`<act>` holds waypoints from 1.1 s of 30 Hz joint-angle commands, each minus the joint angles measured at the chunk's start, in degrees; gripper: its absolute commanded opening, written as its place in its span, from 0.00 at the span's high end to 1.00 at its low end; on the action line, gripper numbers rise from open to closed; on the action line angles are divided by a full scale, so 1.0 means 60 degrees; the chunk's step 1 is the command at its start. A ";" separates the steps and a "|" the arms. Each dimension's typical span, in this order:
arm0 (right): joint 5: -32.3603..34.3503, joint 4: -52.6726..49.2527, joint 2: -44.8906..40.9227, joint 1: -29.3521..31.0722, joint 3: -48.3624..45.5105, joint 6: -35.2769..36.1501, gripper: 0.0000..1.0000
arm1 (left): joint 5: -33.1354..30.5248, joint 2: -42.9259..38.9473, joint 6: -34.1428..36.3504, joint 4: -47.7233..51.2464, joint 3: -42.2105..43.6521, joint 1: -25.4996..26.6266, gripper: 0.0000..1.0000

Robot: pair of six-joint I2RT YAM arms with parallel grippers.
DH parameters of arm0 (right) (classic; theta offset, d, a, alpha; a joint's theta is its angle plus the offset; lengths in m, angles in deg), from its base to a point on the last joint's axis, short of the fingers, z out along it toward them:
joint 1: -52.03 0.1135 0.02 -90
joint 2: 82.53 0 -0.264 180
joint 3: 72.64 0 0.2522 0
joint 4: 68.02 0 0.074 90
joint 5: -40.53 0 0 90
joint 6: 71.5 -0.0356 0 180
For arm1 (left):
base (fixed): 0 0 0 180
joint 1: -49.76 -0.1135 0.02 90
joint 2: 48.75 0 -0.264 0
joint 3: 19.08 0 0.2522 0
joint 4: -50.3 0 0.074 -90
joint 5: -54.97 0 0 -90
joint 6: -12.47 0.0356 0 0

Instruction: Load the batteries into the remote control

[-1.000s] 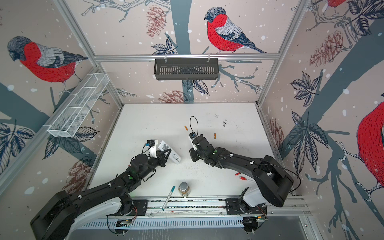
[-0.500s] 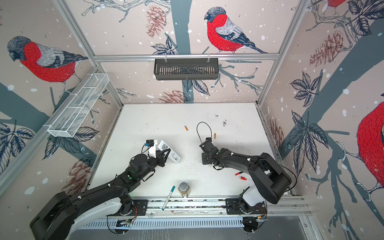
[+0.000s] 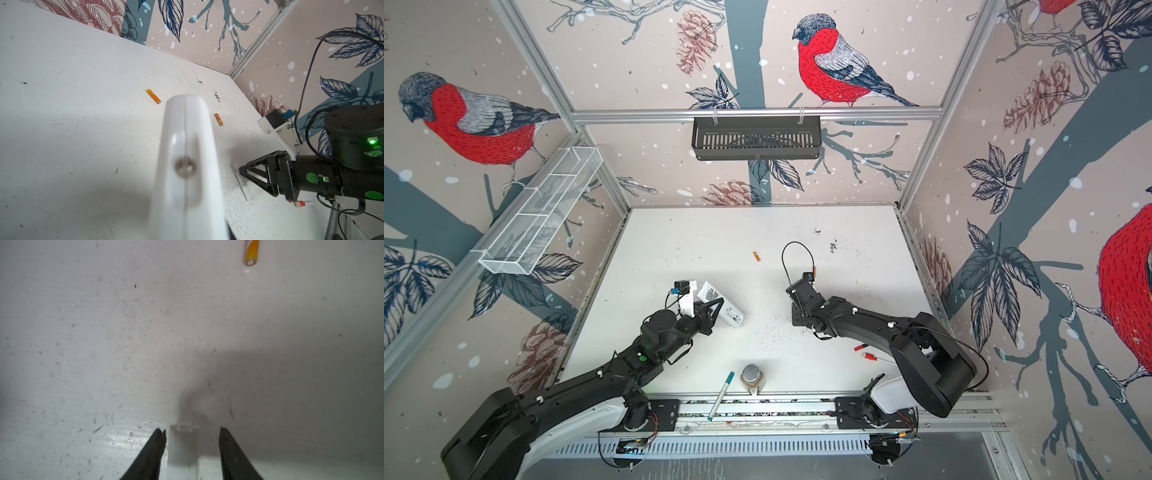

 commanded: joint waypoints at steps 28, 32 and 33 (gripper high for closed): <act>-0.1885 -0.0314 0.2637 -0.3939 0.3088 0.2821 0.49 | 0.1742 -0.1385 0.0523 0.1106 -0.0742 -0.0275 1.00; -0.1769 -0.0306 0.3258 -0.3939 0.3570 0.2905 0.54 | 0.1890 -0.1495 0.0636 0.1230 -0.0778 -0.0293 1.00; -0.1807 -0.0322 0.3445 -0.3938 0.3688 0.2947 0.54 | 0.1887 -0.1542 0.0659 0.1284 -0.0757 -0.0295 1.00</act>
